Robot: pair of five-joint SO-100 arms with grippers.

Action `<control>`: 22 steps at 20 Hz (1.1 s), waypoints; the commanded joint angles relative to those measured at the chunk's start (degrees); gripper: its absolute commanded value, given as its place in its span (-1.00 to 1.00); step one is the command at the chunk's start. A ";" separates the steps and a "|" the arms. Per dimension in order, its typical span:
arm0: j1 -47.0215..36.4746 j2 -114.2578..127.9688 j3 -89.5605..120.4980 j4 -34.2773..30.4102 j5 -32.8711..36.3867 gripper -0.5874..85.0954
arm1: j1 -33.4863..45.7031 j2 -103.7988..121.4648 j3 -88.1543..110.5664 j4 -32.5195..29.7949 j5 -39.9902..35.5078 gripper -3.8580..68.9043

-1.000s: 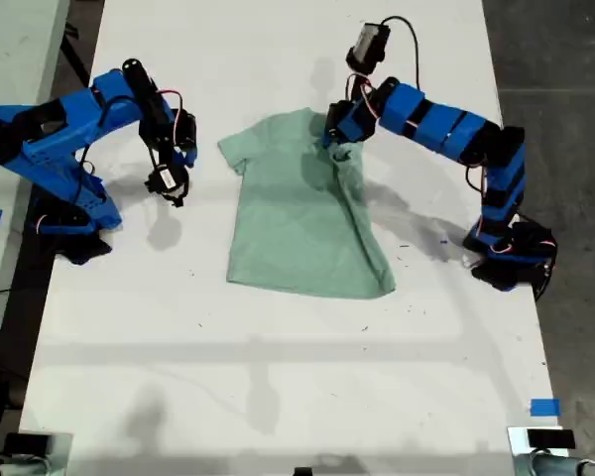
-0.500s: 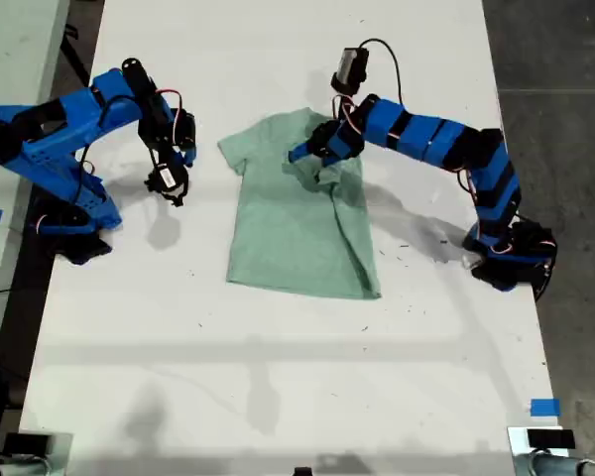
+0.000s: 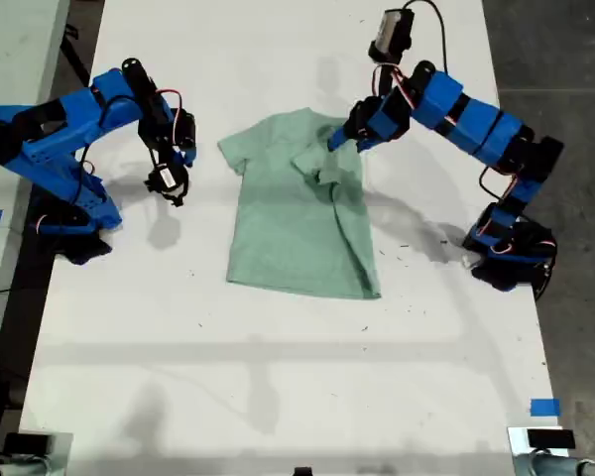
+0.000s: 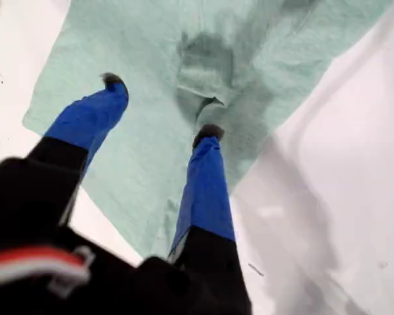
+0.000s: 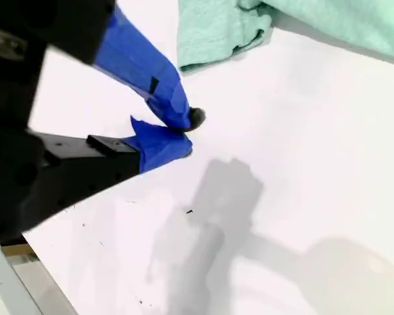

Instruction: Fold tshirt

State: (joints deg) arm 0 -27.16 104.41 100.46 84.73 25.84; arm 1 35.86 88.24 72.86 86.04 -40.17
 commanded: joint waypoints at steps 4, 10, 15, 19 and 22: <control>-4.31 2.46 -1.76 0.18 2.72 -0.85 | 1.49 23.20 19.16 -4.75 0.53 -0.42; -10.90 -2.64 -7.12 -0.18 6.86 -0.62 | 1.14 33.13 29.09 -4.66 2.29 -0.45; -14.59 -9.05 -14.94 -0.62 11.95 -0.41 | 1.49 37.44 32.43 -4.31 2.46 -0.45; -17.05 -12.74 -19.95 -0.26 14.68 -0.36 | 1.49 40.17 34.10 -3.87 2.64 -0.44; -16.96 -20.13 -28.12 1.23 16.52 -0.36 | 1.76 41.66 35.07 -3.52 2.81 -0.44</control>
State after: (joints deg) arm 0 -43.59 86.57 79.01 85.08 40.96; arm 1 36.83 127.35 108.11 82.53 -37.97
